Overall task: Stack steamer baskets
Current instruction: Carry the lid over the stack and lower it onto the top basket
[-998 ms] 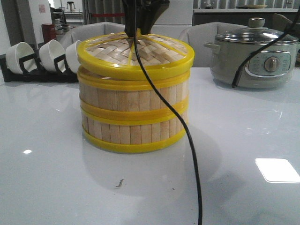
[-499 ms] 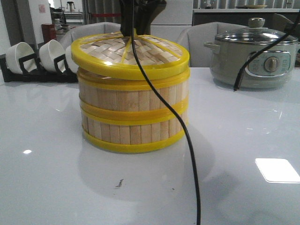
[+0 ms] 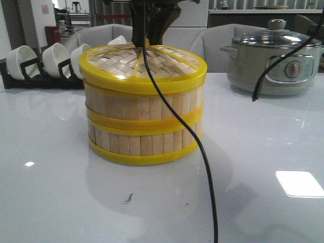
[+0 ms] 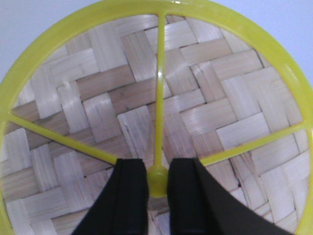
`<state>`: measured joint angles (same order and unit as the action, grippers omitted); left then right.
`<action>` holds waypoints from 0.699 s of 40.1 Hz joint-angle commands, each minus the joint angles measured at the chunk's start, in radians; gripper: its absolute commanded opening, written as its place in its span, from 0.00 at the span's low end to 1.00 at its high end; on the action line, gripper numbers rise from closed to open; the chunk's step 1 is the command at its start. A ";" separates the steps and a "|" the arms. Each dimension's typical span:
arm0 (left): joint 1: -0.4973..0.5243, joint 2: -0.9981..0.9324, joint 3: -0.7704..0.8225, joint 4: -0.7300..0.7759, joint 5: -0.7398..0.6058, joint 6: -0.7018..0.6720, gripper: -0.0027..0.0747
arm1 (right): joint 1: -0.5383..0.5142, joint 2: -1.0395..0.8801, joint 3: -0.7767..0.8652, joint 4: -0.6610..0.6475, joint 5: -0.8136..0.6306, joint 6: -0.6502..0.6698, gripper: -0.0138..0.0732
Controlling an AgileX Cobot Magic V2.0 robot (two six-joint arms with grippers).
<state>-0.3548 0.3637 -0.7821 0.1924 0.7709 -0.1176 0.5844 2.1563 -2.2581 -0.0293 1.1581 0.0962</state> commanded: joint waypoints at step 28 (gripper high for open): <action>-0.002 0.018 -0.025 0.008 -0.081 -0.006 0.14 | -0.005 -0.065 -0.035 -0.002 -0.089 -0.011 0.52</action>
<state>-0.3548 0.3637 -0.7821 0.1924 0.7709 -0.1176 0.5844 2.1563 -2.2581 -0.0293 1.1292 0.0962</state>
